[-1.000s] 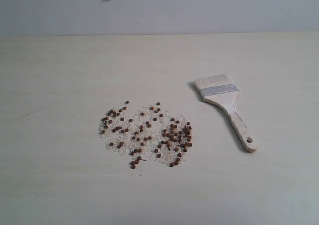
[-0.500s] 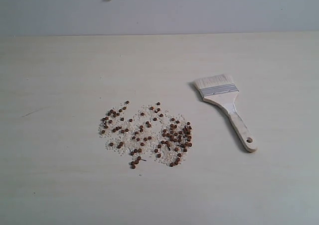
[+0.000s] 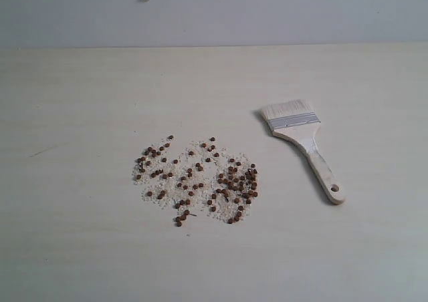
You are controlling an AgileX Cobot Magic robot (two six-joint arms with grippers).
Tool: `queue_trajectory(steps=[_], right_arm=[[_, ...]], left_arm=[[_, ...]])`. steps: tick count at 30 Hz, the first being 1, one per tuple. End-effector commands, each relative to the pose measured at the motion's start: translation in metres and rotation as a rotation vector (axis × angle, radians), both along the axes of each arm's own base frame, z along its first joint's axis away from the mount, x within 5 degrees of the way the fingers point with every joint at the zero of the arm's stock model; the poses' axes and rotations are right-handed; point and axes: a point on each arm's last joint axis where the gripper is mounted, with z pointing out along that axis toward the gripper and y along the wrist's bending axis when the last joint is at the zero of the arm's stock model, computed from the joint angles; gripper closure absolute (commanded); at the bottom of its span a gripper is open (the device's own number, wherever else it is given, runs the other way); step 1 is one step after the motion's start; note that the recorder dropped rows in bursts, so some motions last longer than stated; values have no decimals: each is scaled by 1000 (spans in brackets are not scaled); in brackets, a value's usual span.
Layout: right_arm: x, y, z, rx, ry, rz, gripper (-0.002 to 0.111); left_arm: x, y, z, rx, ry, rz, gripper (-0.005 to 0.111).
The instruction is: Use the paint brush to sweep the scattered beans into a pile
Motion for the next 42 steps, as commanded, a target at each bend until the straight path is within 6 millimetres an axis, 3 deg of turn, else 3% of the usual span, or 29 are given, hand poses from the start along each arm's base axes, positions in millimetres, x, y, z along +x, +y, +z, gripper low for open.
queue_trajectory(steps=[1, 3, 6, 11, 16, 21, 23, 30, 42], right_arm=[[61, -4, 21, -141, 521, 7, 108], [107, 9, 14, -230, 816, 234, 108], [155, 19, -11, -251, 1169, 472, 108], [197, 43, -66, -396, 1464, 539, 108], [225, 86, -110, -509, 1498, 627, 93], [246, 107, -141, -547, 1476, 651, 60], [254, 109, -154, -535, 1453, 634, 54], [269, 112, -189, -534, 1423, 606, 54], [276, 111, -214, -485, 1445, 538, 54]], left_arm=[[-1, 0, -1, -14, 1, -6, 107], [-1, 0, -1, -14, 1, -6, 107], [-1, 0, -1, -14, 1, -6, 107], [-1, 0, 0, -14, 1, -8, 107], [-1, 0, 0, -14, 1, -8, 107], [-1, 0, 0, -14, 1, -8, 107], [-1, 0, 0, -14, 1, -8, 107], [-1, 0, 0, -14, 1, -8, 107], [-1, 0, 0, -14, 1, -8, 107]])
